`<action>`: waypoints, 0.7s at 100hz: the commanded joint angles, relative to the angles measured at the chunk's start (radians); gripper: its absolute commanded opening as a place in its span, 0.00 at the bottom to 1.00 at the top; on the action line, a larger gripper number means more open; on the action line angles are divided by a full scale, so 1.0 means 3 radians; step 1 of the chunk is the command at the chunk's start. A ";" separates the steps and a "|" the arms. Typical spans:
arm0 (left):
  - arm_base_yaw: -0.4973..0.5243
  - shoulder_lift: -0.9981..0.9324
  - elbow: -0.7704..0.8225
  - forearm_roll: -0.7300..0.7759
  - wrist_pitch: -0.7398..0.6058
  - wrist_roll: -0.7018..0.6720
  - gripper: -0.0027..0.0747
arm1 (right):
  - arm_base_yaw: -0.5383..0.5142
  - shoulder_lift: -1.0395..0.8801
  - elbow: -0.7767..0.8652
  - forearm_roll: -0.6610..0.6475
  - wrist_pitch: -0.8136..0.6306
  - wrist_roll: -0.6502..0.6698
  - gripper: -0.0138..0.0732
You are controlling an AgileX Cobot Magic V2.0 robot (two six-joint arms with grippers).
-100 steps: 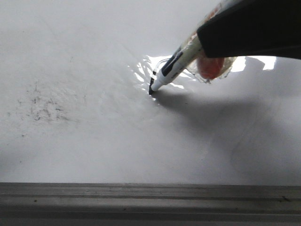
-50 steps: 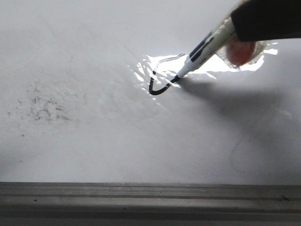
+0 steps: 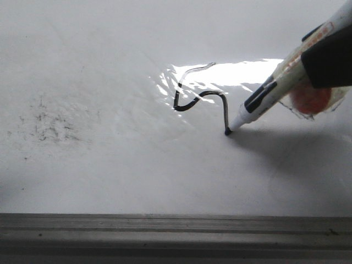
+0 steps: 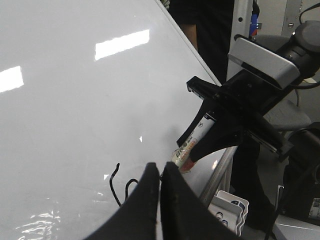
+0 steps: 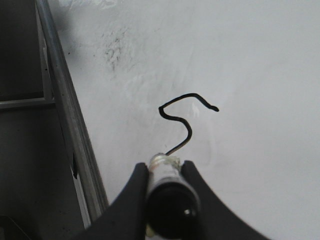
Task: Write number 8 on whiteboard
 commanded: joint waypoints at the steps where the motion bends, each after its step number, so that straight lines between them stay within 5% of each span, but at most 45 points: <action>1: 0.0008 0.0006 -0.0098 -0.0066 -0.0113 -0.0006 0.01 | -0.0036 0.0052 -0.0069 0.0004 -0.0123 0.0010 0.11; 70: 0.0008 0.0006 -0.0098 -0.0066 -0.0113 -0.0006 0.01 | -0.0036 0.0218 -0.0069 0.0114 -0.0182 0.0010 0.11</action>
